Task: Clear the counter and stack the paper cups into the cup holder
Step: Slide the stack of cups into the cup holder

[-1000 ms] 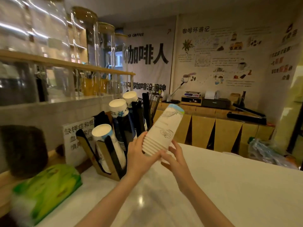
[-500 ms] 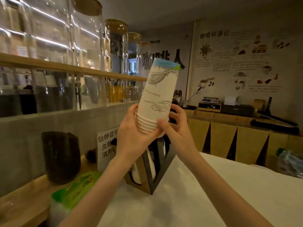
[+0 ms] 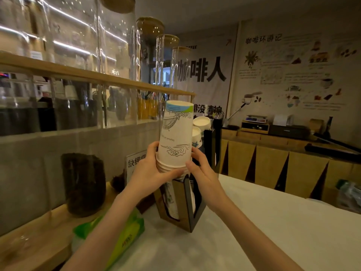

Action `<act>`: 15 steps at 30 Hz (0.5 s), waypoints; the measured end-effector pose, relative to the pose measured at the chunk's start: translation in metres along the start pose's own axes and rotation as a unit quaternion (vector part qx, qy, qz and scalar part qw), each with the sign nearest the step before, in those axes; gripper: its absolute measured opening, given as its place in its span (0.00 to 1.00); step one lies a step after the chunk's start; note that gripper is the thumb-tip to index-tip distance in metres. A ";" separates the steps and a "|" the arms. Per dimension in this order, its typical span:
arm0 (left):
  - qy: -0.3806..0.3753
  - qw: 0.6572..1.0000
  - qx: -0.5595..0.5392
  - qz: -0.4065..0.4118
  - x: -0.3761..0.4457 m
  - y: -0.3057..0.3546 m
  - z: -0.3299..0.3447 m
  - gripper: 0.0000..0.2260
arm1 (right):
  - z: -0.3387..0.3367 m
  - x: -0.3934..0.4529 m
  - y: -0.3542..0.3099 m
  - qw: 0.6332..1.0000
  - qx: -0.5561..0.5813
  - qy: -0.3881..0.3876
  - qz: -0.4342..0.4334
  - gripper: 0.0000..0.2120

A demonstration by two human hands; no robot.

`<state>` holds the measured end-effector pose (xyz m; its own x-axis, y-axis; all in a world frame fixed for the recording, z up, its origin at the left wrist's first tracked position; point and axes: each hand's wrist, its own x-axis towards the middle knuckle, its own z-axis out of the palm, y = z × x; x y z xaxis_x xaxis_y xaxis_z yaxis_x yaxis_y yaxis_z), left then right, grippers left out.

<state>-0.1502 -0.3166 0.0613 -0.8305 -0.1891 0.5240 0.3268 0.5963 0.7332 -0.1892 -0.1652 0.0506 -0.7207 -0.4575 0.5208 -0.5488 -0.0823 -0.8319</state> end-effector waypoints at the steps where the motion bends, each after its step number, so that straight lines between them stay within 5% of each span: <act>1: -0.005 1.000 0.009 -0.007 0.000 -0.002 0.001 0.40 | 0.001 0.000 0.004 1.000 0.000 -0.003 0.008 0.16; 8: -0.004 0.998 -0.031 -0.052 0.001 -0.007 0.004 0.26 | 0.001 -0.008 0.035 0.996 0.008 -0.002 0.094 0.20; 15: 0.102 0.994 -0.042 -0.011 0.002 -0.003 0.013 0.35 | -0.003 -0.018 0.059 0.980 -0.001 -0.018 0.198 0.16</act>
<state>-0.1588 -0.3085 0.0545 -0.7321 -0.3597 0.5784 0.3540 0.5246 0.7743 -0.2101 -0.1590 -0.0077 -0.8622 -0.4839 0.1499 -0.2298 0.1099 -0.9670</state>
